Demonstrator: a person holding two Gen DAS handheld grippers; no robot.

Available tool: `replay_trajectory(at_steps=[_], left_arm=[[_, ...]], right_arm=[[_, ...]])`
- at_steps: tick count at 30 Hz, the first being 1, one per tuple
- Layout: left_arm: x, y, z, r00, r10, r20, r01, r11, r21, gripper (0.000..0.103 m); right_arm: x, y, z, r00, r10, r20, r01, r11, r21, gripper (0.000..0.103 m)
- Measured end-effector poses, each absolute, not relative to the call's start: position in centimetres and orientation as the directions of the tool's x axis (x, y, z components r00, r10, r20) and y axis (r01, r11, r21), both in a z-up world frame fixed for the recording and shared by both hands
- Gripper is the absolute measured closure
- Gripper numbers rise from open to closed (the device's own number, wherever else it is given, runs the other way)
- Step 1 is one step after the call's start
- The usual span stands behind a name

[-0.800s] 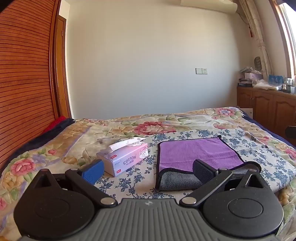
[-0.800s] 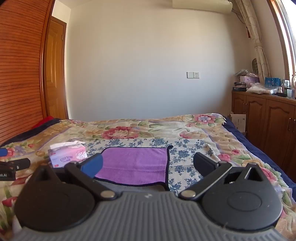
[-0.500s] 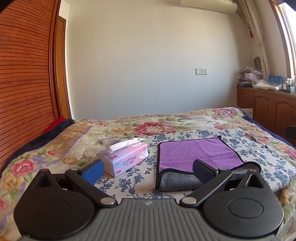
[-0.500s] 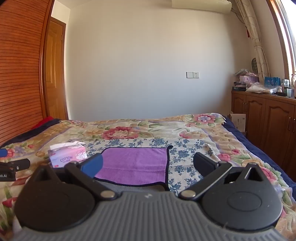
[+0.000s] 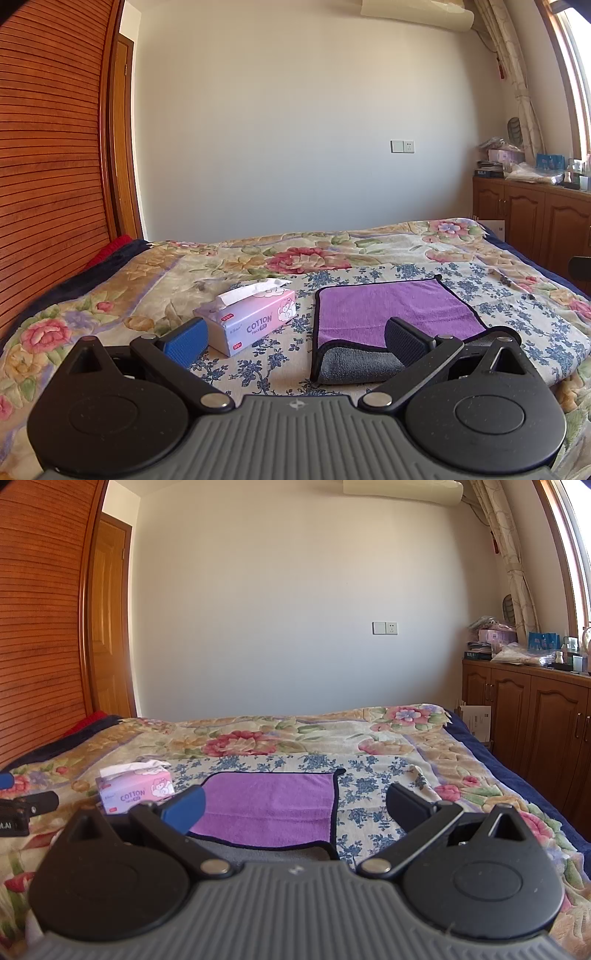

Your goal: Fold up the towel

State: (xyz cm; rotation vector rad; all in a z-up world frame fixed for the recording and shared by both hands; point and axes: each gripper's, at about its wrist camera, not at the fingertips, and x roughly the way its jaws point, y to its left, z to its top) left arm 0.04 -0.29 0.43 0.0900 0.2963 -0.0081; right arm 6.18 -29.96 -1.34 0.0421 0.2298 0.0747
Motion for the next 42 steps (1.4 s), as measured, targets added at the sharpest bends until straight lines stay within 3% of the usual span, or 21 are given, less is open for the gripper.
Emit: replay_trajectory(at_steps=[42], left_arm=[[-0.1,0.0,0.33,0.958,0.003,-0.287,0.02,0.997,0.079,0.0]], right_arm=[[5.91,-29.73,-1.45,0.971,0.078,-0.228,-0.07,0.997,0.045,0.0]])
